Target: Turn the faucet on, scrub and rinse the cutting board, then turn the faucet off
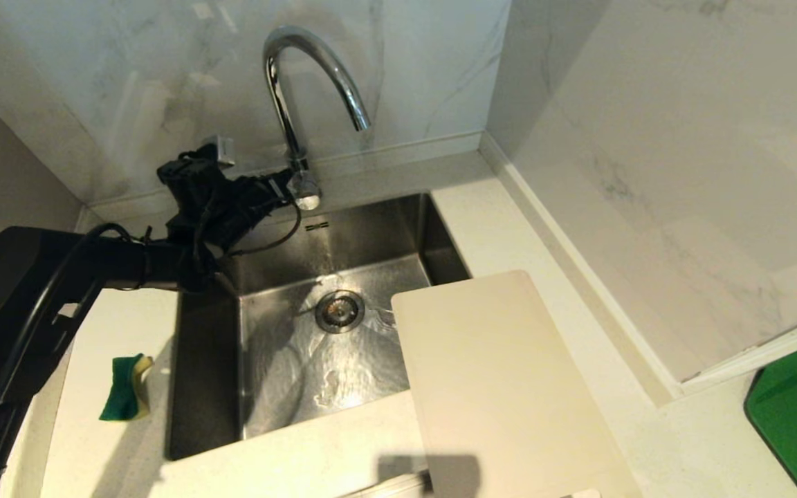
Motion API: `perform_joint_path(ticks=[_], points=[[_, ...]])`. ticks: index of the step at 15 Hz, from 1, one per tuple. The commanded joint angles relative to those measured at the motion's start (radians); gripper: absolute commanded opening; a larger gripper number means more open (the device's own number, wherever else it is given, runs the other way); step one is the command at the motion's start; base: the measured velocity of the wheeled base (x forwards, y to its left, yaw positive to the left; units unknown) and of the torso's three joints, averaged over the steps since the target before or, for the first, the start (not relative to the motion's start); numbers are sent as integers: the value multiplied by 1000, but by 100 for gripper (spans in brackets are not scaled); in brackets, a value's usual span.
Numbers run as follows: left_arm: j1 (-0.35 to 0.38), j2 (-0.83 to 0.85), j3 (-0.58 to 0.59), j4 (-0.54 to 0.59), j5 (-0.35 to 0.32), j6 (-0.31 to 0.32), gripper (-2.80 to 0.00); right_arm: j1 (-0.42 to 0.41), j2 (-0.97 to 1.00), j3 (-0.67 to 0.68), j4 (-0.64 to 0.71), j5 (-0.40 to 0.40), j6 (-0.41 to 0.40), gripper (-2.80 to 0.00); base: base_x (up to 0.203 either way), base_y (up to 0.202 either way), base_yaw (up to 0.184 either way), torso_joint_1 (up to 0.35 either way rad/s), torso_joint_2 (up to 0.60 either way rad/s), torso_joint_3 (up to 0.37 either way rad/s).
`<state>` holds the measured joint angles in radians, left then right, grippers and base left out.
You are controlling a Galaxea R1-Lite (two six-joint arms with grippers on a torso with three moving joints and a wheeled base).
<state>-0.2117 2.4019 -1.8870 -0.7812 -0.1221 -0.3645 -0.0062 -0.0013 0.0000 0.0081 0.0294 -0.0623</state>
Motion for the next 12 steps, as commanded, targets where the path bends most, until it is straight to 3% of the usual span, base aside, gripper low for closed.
perform_joint_path(ticks=[1, 4, 7, 10, 12], points=[[-10, -93, 133, -9, -7, -1, -280, 0, 1, 0, 0, 1, -1, -280, 0, 0, 0, 0, 0, 0], [-9, -281, 358, -13, -12, 13, -280, 0, 1, 0, 0, 1, -1, -280, 0, 0, 0, 0, 0, 0], [76, -446, 515, -12, -14, 84, -280, 0, 1, 0, 0, 1, -1, -280, 0, 0, 0, 0, 0, 0], [187, -593, 605, 21, -13, 182, -280, 0, 1, 0, 0, 1, -1, -280, 0, 0, 0, 0, 0, 0], [226, -716, 620, 99, -12, 207, -280, 0, 1, 0, 0, 0, -1, -280, 0, 0, 0, 0, 0, 0]])
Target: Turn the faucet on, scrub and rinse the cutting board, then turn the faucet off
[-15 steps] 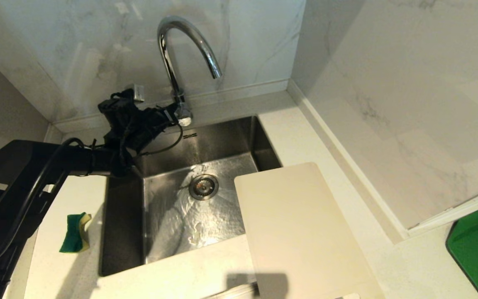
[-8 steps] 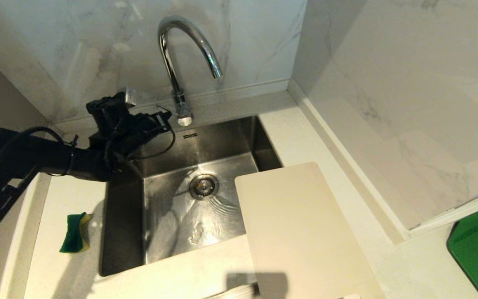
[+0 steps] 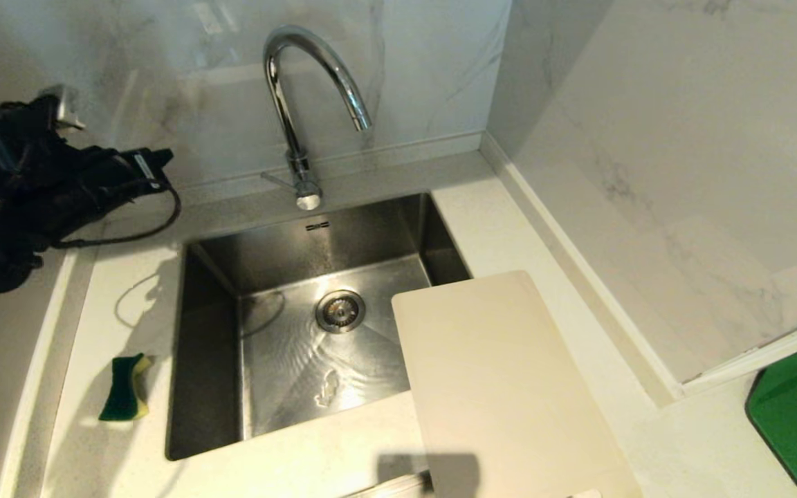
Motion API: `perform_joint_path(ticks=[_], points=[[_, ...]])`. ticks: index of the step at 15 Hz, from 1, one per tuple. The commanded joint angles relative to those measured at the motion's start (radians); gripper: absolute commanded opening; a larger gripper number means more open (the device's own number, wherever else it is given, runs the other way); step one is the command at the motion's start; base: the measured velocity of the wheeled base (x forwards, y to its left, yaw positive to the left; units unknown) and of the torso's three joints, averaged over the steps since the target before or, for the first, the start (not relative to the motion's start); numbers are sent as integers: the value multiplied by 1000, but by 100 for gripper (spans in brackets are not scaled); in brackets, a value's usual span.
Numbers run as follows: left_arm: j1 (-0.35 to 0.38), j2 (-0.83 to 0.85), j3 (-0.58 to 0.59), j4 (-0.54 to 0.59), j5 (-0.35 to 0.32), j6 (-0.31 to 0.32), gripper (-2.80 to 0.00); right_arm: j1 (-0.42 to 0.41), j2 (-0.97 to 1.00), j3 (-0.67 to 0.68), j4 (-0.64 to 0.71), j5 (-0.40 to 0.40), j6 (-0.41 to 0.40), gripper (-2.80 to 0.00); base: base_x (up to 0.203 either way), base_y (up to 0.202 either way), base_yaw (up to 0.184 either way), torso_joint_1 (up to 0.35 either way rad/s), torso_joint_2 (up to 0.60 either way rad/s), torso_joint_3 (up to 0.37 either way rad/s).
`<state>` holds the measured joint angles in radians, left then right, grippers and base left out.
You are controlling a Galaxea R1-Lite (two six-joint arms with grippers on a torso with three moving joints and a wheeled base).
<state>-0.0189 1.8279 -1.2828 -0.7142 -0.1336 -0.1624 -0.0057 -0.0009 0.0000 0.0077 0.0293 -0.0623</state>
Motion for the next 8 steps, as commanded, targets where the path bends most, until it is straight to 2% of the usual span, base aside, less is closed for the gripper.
perform_joint_path(ticks=[1, 4, 8], points=[[53, -217, 16, 98, -2, 12, -280, 0, -1, 0, 0, 0, -1, -280, 0, 0, 0, 0, 0, 0], [104, -410, -14, 275, -9, 21, -280, 0, -1, 0, 0, -9, -1, -280, 0, 0, 0, 0, 0, 0], [215, -675, -18, 470, -92, 17, -280, 0, 1, 0, 0, -9, 4, -280, 0, 0, 0, 0, 0, 0]])
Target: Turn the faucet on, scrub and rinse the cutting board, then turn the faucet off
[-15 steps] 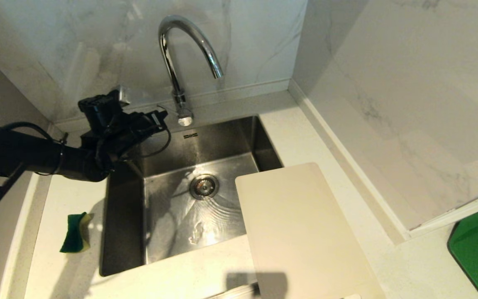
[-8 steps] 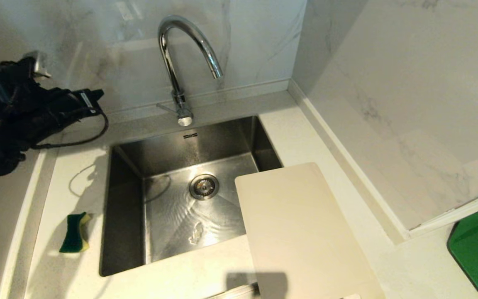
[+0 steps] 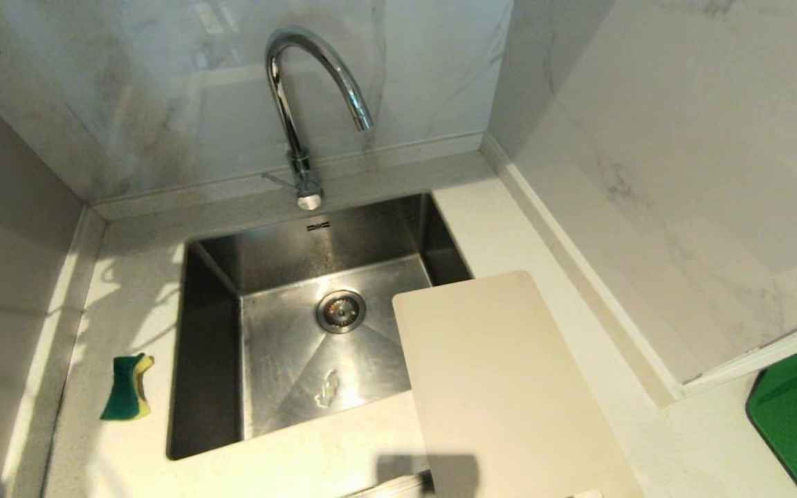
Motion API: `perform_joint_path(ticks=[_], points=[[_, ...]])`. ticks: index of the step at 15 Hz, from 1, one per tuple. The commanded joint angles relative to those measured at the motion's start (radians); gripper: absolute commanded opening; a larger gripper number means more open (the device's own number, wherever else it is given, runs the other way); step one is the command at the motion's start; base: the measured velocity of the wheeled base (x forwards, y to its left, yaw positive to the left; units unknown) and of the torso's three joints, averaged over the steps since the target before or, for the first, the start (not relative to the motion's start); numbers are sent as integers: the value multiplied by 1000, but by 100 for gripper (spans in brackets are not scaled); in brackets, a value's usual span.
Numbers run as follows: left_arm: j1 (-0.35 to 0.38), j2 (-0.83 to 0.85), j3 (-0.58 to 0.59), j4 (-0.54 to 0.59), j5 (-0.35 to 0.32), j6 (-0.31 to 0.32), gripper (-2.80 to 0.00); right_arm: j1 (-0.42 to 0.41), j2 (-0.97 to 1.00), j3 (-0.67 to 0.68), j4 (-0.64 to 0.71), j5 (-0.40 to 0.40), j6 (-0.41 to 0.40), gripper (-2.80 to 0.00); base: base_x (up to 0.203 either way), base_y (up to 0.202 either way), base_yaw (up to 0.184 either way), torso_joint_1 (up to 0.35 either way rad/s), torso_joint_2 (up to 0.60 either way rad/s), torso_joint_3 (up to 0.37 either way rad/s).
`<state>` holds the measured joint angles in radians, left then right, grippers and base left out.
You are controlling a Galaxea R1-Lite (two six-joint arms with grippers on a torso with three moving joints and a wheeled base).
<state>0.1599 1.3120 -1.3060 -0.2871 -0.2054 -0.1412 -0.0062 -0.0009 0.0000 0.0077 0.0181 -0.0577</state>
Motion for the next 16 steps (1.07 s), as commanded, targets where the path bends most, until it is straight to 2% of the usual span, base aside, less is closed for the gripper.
perform_joint_path(ticks=[1, 2, 4, 7, 11, 16], points=[[53, -240, 35, 86, -48, -12, -280, 0, 0, 0, 0, 2, -1, -280, 0, 0, 0, 0, 0, 0], [61, -304, 76, 113, -73, -17, -280, 0, 1, 0, 0, 2, -1, -280, 0, 0, 0, 0, 0, 0], [70, -420, 233, 151, -152, -25, -280, 0, -1, 0, 0, 2, -1, -280, 0, 0, 0, 0, 0, 0], [63, -491, 450, 151, -223, -23, -280, 0, 0, 0, 0, 2, -1, -280, 0, 0, 0, 0, 0, 0], [-19, -522, 694, 8, -221, 23, -280, 0, 0, 0, 0, 2, -1, -280, 0, 0, 0, 0, 0, 0], [-41, -693, 946, -17, -229, 15, -280, 0, -1, 0, 0, 2, -1, -280, 0, 0, 0, 0, 0, 0]])
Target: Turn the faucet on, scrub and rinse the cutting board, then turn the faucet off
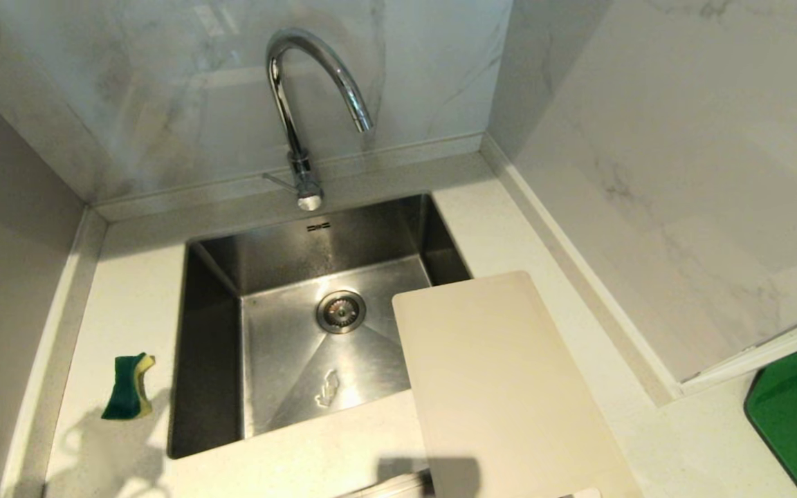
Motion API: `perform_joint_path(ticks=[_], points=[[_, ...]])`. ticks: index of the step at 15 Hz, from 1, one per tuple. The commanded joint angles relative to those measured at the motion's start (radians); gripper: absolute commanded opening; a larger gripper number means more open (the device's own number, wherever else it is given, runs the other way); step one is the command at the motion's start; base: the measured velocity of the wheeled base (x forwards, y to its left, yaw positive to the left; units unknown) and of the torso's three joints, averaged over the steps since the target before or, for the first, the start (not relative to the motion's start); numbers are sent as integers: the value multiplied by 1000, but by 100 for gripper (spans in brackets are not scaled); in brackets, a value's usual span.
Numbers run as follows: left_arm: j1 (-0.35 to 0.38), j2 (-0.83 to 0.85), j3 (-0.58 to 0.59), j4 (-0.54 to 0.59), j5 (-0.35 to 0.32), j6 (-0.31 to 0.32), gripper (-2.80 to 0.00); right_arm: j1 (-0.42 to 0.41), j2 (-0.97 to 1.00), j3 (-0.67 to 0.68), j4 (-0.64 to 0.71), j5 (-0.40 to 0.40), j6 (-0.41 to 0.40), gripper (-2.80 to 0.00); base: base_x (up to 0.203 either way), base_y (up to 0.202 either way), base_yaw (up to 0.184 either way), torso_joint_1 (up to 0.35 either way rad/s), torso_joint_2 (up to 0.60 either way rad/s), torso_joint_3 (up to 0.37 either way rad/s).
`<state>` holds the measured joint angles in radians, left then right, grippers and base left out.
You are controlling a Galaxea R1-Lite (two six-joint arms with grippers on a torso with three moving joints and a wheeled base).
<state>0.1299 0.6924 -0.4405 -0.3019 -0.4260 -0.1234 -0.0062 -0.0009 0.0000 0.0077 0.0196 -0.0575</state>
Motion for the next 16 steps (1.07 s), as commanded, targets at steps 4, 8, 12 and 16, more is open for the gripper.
perform_joint_path(ticks=[4, 8, 12, 16], points=[[-75, -166, 160, 2, -35, 4, -280, 0, 0, 0, 0, 0, -4, -280, 0, 0, 0, 0, 0, 0], [-68, -337, 332, 9, 15, 23, -280, 0, 0, 0, 0, -2, 3, -280, 0, 0, 0, 0, 0, 0], [-68, -419, 443, 22, 215, 88, -280, 0, -1, 0, -5, -15, 41, -280, 0, 0, 0, 0, 0, 0], [-68, -419, 444, 77, 285, 201, -280, 0, -1, 0, -4, -15, 41, -280, 0, 0, 0, 0, 0, 0]])
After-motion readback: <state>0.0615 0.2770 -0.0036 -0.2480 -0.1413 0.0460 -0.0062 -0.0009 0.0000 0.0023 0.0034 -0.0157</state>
